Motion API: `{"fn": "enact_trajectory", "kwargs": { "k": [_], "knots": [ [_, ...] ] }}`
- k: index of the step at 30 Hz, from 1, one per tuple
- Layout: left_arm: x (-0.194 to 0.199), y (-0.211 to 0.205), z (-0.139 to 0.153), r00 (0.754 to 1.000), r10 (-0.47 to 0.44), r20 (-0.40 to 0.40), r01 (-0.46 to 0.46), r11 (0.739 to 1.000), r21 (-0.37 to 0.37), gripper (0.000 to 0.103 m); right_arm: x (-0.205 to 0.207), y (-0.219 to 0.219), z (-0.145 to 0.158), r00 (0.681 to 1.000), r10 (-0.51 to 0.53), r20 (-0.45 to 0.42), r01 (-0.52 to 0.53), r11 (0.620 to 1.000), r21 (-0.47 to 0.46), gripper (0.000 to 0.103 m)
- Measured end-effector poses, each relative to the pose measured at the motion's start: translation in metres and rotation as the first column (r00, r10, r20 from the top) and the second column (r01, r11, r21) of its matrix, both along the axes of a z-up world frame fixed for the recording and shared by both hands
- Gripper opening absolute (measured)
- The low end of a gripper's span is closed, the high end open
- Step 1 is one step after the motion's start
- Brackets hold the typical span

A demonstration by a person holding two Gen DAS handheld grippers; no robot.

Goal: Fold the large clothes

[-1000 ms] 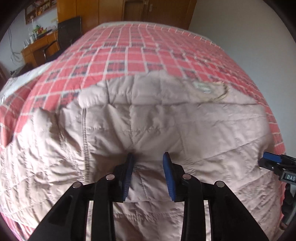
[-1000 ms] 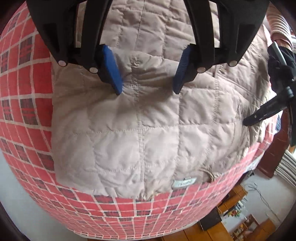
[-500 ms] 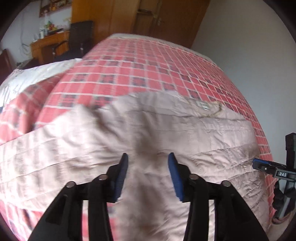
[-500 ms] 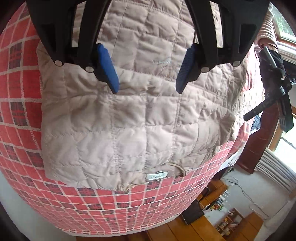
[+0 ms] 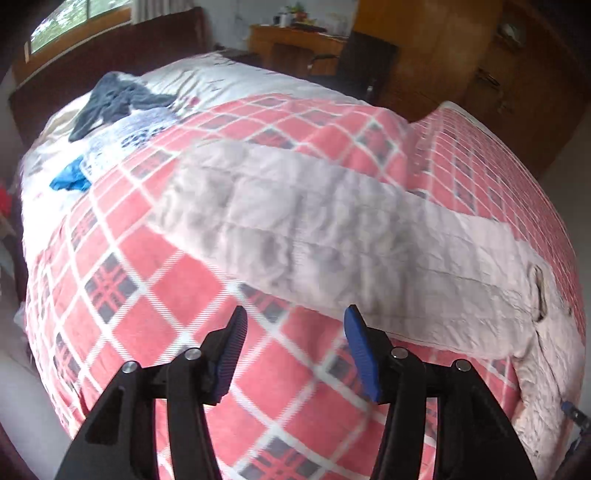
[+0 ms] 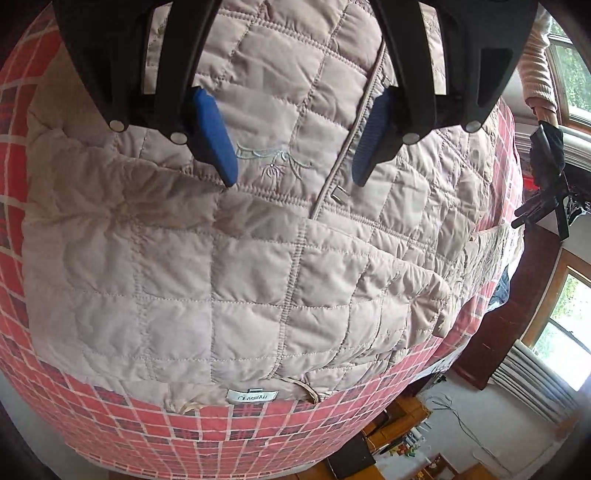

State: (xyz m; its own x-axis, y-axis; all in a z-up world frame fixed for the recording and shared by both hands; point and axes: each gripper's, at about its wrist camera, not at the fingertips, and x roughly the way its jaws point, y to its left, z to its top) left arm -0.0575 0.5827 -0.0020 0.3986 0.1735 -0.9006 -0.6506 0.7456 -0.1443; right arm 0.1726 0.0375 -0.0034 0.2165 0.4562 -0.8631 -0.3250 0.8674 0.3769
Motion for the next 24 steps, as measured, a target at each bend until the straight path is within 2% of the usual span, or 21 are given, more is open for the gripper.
{"fn": "enact_trajectory", "kwargs": {
  "k": [3,6,8,10,12,16,18,21,24],
  "knots": [
    [-0.014,0.035,-0.014,0.995,0.088,0.043,-0.085,0.994,-0.072,0.054,0.002,-0.003,-0.004,1.0,-0.008,-0.006,0.008,1.0,-0.002,0.064],
    [-0.015,0.055,-0.027,0.982,0.151,0.114,-0.127,0.973,-0.195,0.053,0.002,-0.005,-0.007,1.0,-0.018,-0.012,0.018,1.0,-0.009,0.064],
    [-0.011,0.06,-0.035,0.973,0.177,0.146,-0.138,0.96,-0.244,0.053,0.003,-0.006,-0.009,1.0,-0.024,-0.01,0.024,1.0,-0.016,0.065],
    [-0.01,0.061,-0.038,0.965,0.197,0.172,-0.15,0.956,-0.251,0.052,0.002,-0.008,-0.01,1.0,-0.028,-0.01,0.028,0.999,-0.018,0.065],
    [-0.009,0.062,-0.036,0.956,0.216,0.2,-0.164,0.954,-0.249,0.041,0.002,-0.01,-0.012,0.999,-0.031,-0.011,0.03,0.999,-0.023,0.065],
    [-0.007,0.066,-0.029,0.94,0.24,0.244,-0.178,0.952,-0.25,0.028,0.003,-0.011,-0.014,0.999,-0.035,-0.015,0.035,0.999,-0.024,0.065],
    [-0.004,0.071,-0.028,0.938,0.241,0.251,-0.179,0.952,-0.247,0.012,0.003,-0.012,-0.015,0.999,-0.037,-0.016,0.036,0.999,-0.022,0.066],
    [-0.003,0.074,-0.025,0.923,0.268,0.275,-0.199,0.946,-0.255,0.005,0.002,-0.015,-0.016,0.999,-0.039,-0.017,0.039,0.999,-0.019,0.066],
    [-0.005,0.061,-0.008,0.916,0.245,0.319,-0.188,0.962,-0.2,0.005,-0.003,-0.018,-0.012,0.999,-0.04,-0.01,0.04,0.999,-0.02,0.066]
  ]
}}
